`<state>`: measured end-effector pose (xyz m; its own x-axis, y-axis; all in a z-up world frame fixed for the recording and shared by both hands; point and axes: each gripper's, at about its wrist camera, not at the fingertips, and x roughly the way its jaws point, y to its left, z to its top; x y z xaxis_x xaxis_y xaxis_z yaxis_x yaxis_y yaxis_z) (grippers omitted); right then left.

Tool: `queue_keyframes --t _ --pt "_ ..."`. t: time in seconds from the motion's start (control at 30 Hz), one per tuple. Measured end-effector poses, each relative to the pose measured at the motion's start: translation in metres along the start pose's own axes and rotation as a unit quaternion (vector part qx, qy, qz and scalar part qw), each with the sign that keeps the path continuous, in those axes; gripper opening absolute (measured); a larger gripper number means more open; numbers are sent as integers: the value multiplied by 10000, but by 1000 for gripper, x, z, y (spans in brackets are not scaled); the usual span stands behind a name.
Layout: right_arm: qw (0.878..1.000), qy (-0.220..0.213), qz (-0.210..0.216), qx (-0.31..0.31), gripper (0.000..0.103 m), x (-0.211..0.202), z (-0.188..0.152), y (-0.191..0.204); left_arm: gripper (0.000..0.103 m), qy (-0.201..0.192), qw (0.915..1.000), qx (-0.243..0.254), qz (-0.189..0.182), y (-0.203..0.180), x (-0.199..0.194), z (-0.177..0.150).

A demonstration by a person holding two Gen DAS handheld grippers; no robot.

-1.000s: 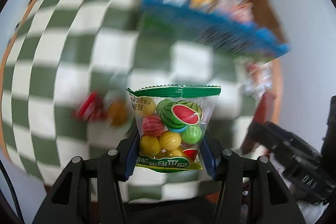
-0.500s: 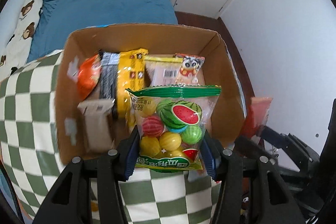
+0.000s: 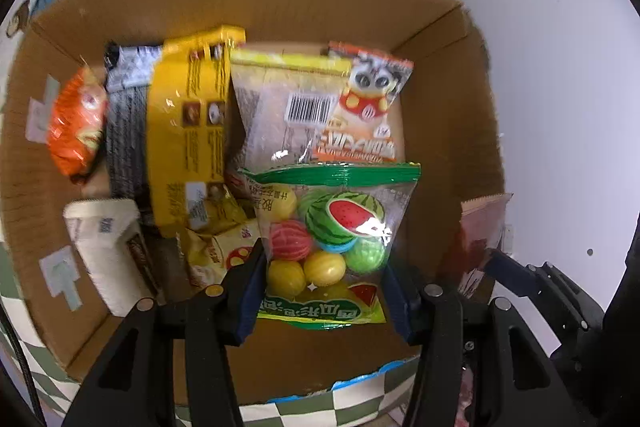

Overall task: Organize snacks
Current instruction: 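Carry the candy bag and brown biscuit packet into the box, opening both tools, then grasp the red-white spicy strip packet with the right tool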

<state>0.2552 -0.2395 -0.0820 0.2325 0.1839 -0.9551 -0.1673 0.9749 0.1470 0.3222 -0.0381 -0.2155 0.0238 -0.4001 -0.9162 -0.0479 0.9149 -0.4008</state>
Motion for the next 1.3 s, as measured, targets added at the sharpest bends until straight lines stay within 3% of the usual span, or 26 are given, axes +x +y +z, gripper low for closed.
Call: queue_keyframes --t 0.07,0.13,0.17,0.2,0.37,0.53,0.87,1.1,1.3 --pt "9998 211 -55 18 69 10 2 -2 54 0 10000 28 -35 0 2 0" --pt "9996 235 -160 -15 86 13 2 -2 71 -155 9998 91 49 -1 -1 2" --pt "9995 250 -167 6 87 14 1 -3 82 -224 9997 101 89 -1 -5 0" --pt "9995 270 -168 36 90 14 0 -3 85 -264 9996 80 93 -1 -7 1" --pt "9993 267 -230 106 93 13 -2 -4 94 -617 9977 132 256 2 -26 -7" --pt "9994 82 -325 74 94 4 -5 0 95 -1211 9909 256 520 5 -54 -18" --pt "9955 -738 -585 -56 96 -37 -32 17 95 -2422 9643 330 1019 15 -101 -76" --pt "9883 -1327 -723 -224 99 -71 -64 36 95 -2986 9449 330 1300 17 -126 -126" --pt "9851 -1595 -609 -192 99 -97 -92 42 95 -3271 9338 355 1407 13 -141 -164"
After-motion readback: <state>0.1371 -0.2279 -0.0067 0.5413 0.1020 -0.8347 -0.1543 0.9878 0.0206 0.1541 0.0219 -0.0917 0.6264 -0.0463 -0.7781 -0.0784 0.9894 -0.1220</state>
